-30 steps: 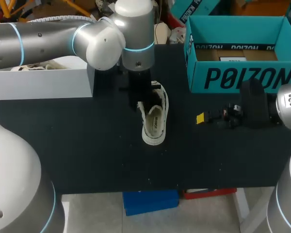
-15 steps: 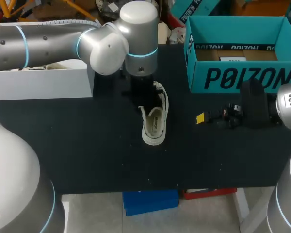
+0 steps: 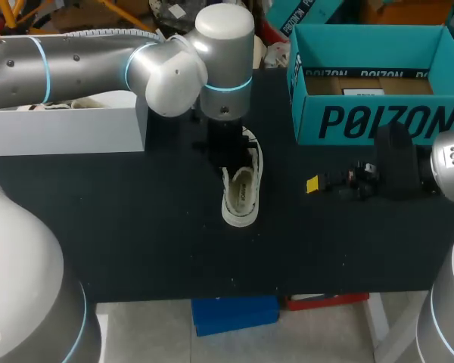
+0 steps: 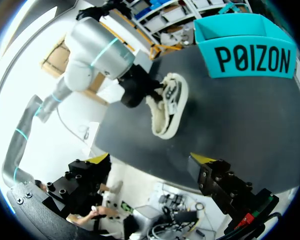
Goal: Take the shoe out of the shoebox, open the shoe tongue, remove and reinsert the insole, then place the shoe into the shoebox
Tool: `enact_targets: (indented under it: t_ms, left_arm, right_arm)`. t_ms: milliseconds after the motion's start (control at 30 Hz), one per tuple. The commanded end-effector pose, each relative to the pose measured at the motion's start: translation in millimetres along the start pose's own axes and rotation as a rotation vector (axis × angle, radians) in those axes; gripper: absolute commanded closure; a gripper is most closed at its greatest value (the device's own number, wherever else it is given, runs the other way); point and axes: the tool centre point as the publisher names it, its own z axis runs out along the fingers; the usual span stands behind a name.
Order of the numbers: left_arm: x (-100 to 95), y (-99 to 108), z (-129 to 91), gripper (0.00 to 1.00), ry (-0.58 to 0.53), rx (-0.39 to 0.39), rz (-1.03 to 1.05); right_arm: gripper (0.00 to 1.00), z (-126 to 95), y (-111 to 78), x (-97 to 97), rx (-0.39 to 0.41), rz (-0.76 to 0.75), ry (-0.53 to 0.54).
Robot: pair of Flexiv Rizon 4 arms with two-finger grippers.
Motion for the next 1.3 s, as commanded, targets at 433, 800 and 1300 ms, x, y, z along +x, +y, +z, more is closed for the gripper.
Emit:
enact_targets:
  t_ms: [433, 800, 1300]
  left_arm:
    - [-0.8, -1.1, 2.6, 1.00, 0.003, -0.003, -0.001]
    - [-1.1, -1.0, 1.3, 1.00, 0.006, -0.017, 0.006]
    - [12.9, -4.2, -109.7, 1.00, -0.113, -0.097, -0.069]
  right_arm:
    - [0.00, 0.2, -0.2, 0.3, 0.000, 0.001, 0.000]
    - [0.00, 0.2, -0.2, 0.3, 0.000, 0.001, 0.000]
    - [0.00, 0.2, -0.2, 0.3, 0.000, 0.001, 0.000]
